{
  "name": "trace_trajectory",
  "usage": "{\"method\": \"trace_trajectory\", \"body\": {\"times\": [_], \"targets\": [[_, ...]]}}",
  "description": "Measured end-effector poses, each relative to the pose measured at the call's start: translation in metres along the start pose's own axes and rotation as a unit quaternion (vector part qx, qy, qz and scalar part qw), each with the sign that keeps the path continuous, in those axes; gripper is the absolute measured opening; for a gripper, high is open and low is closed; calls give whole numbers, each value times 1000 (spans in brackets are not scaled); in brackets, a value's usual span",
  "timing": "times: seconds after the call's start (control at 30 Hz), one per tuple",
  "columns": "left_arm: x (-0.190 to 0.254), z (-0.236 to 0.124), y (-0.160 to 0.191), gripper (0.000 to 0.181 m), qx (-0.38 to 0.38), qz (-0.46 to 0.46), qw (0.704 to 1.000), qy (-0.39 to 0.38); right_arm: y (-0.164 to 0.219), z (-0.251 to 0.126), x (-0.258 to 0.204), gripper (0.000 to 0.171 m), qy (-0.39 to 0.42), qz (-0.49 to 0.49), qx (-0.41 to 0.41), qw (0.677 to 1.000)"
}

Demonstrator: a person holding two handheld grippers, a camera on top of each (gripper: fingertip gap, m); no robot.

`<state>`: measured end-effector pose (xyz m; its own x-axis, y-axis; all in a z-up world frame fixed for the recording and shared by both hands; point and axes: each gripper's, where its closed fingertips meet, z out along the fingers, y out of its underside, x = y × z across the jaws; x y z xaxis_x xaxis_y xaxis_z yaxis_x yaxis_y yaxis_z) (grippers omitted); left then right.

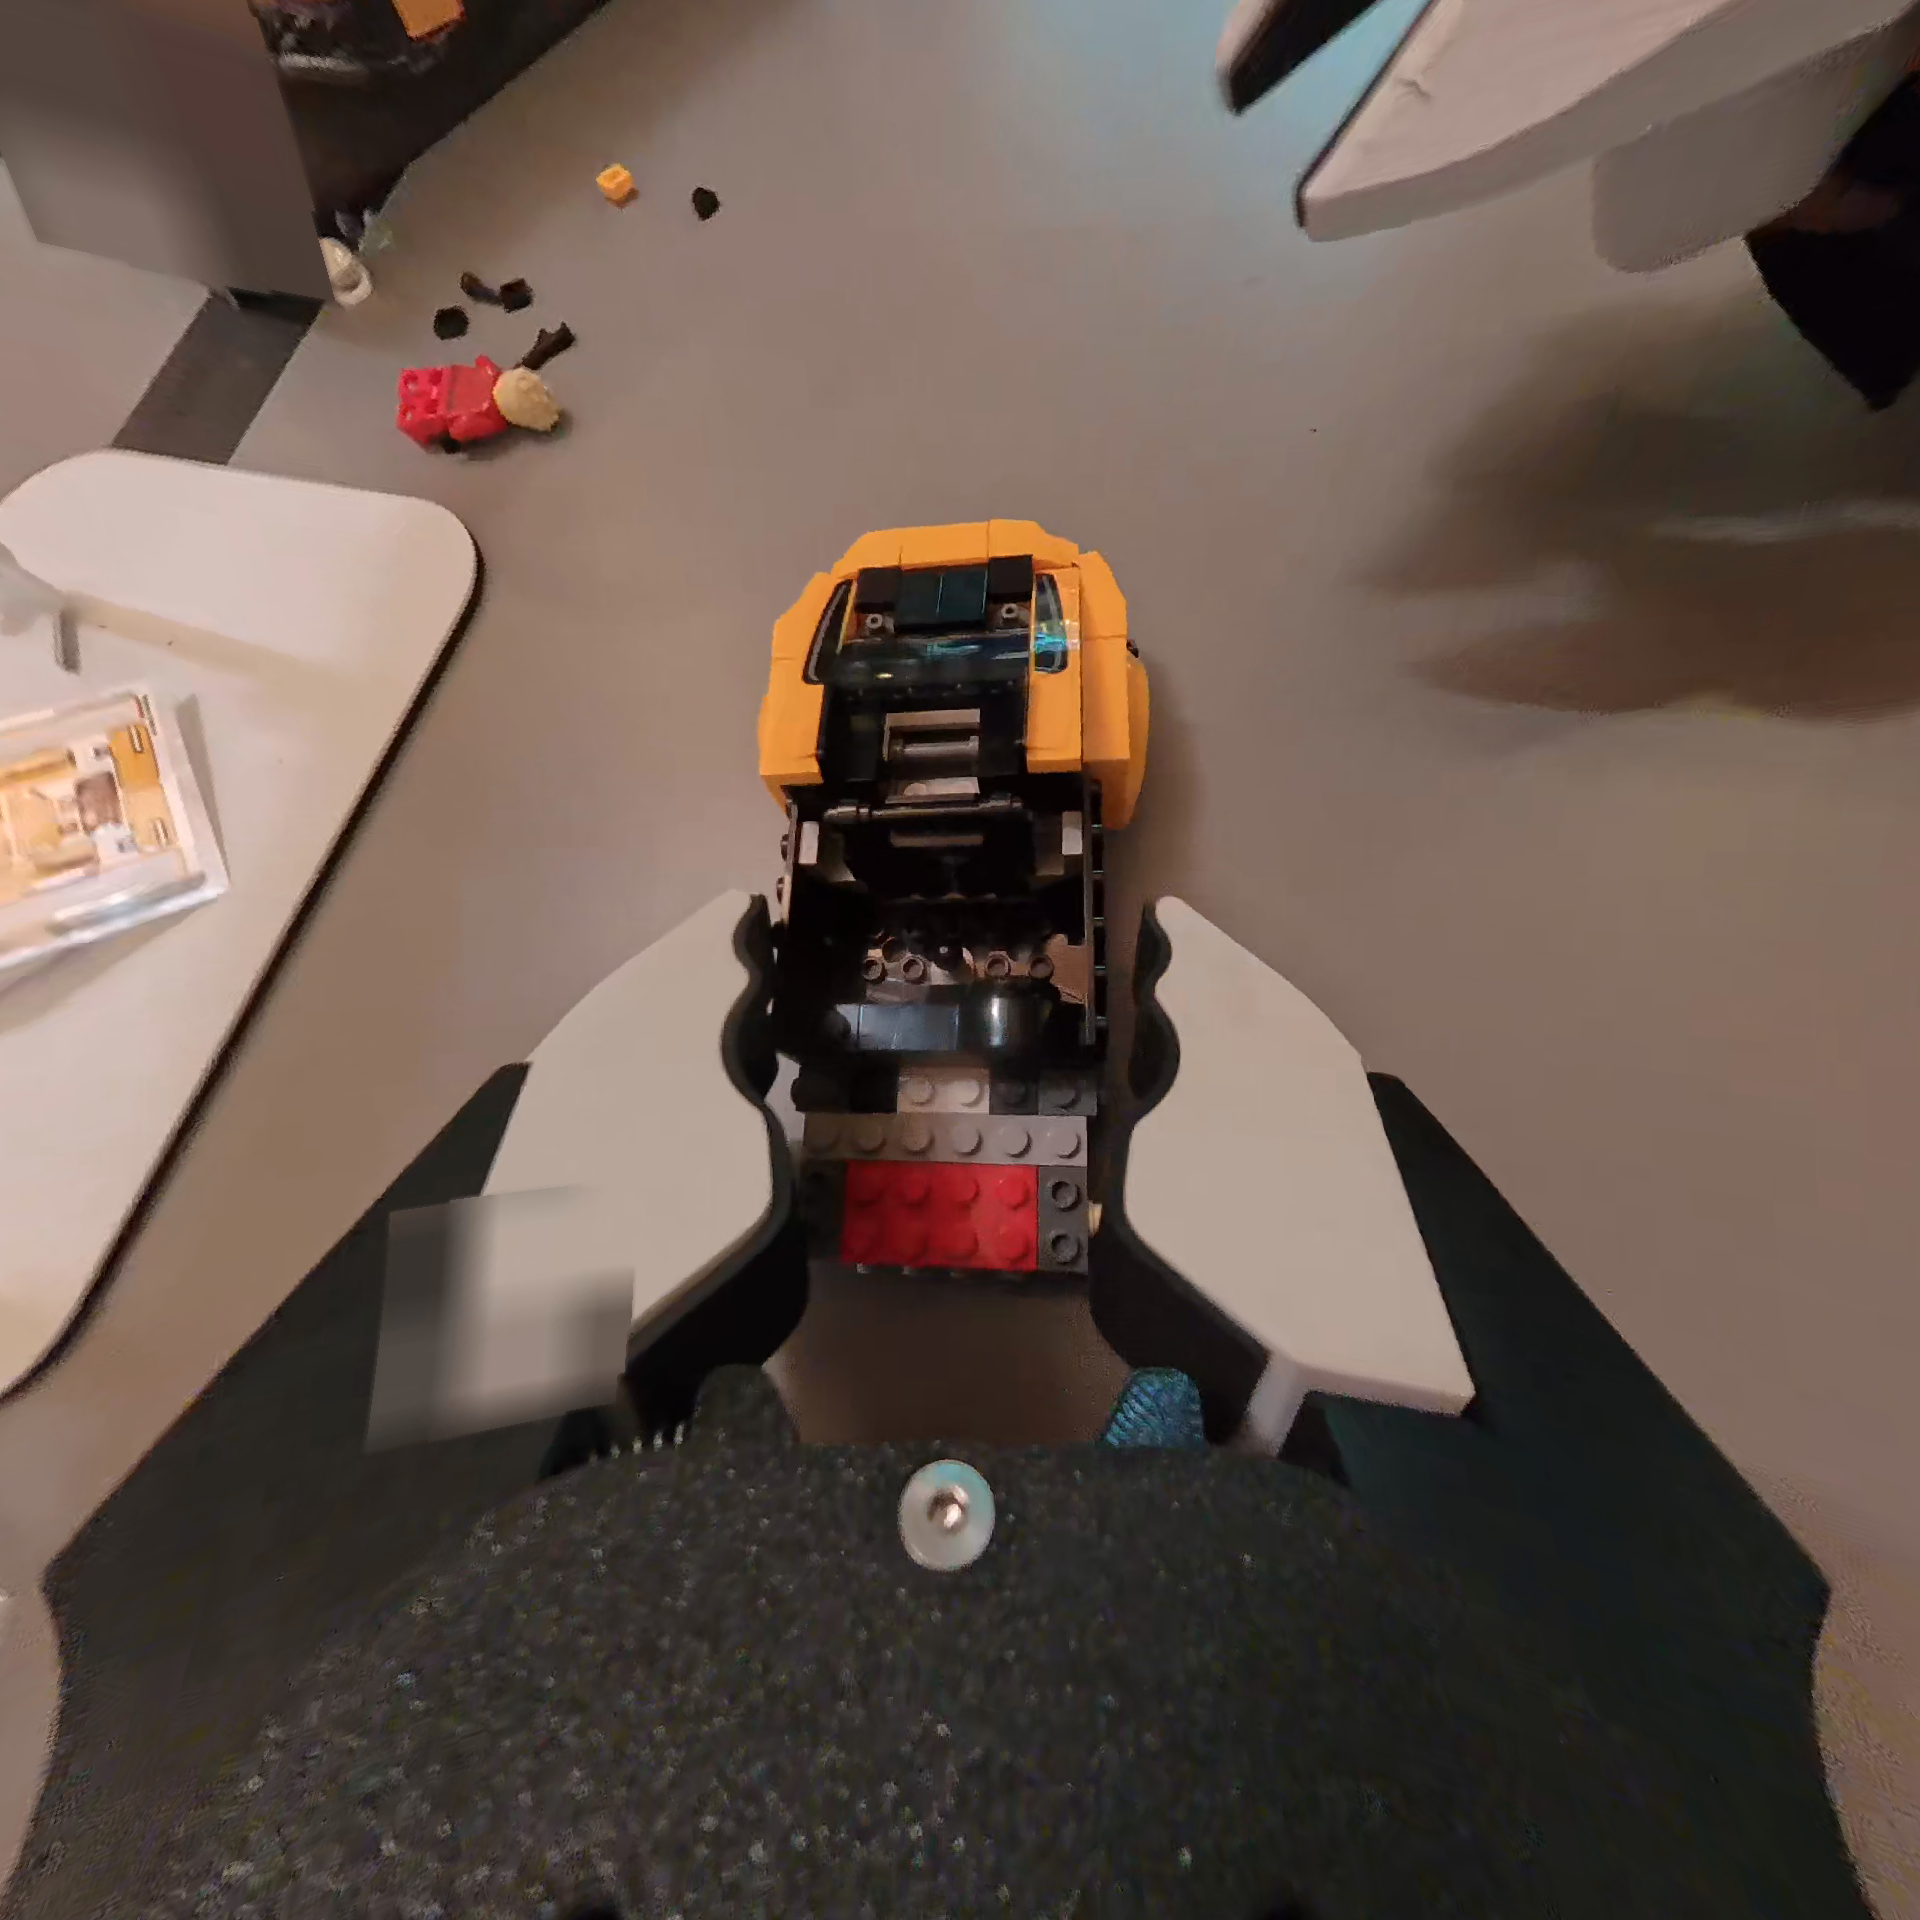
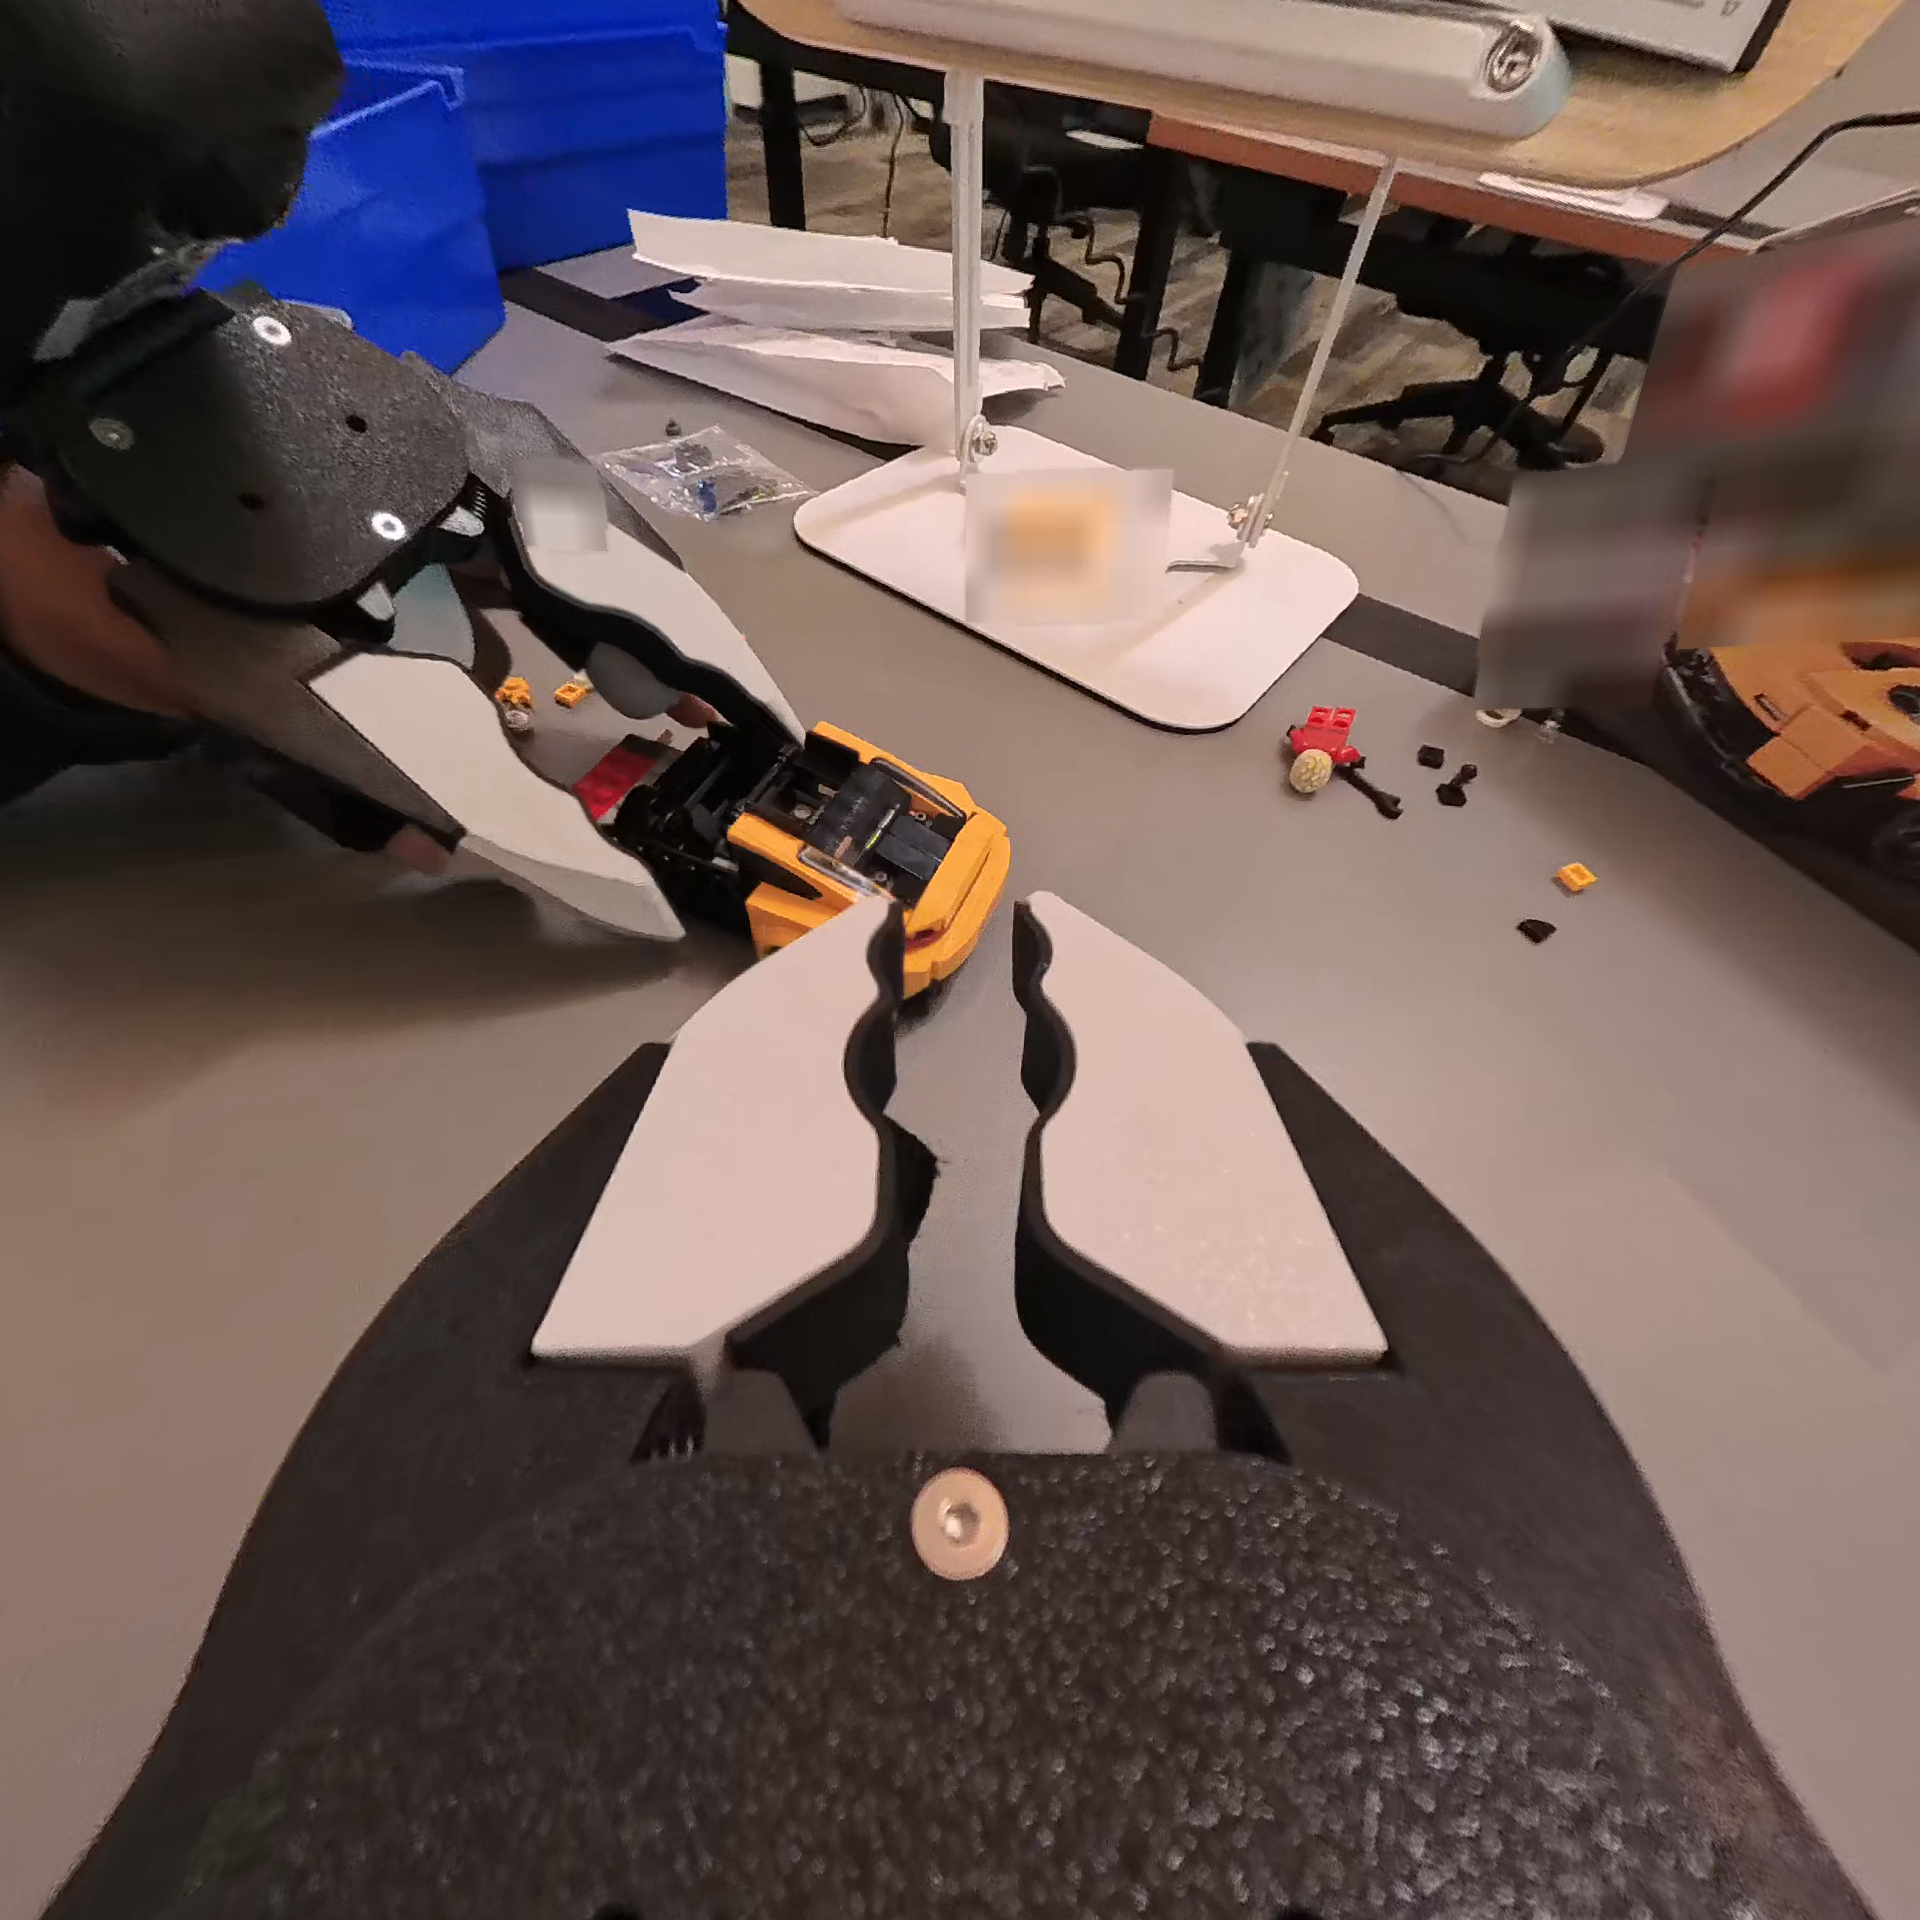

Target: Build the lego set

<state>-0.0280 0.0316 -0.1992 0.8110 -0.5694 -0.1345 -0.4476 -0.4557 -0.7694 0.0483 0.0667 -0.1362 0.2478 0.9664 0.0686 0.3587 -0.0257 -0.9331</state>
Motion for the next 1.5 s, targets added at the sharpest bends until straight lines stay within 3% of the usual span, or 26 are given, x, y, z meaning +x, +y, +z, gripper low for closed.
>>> {"method": "trace_trajectory", "body": {"times": [0.17, 1.13, 1.4, 1.5], "targets": [[6, -3, 2, 61, 1, 54, 998, 21, 1, 1, -1, 20, -7, 7, -1, 1000], [0, -6, 5, 61, -10, 12, 1000, -7, 4, 0, -2, 20, -11, 23, 5, 1000], [-5, -29, -31, 69, 101, -33, 994, -5, 1, -3, 4, 25, -2, 36, 17, 999], [-15, -55, -60, 46, 192, -40, 980, -44, -1, -4, 9, 29, 7, 40, 23, 999]]}}
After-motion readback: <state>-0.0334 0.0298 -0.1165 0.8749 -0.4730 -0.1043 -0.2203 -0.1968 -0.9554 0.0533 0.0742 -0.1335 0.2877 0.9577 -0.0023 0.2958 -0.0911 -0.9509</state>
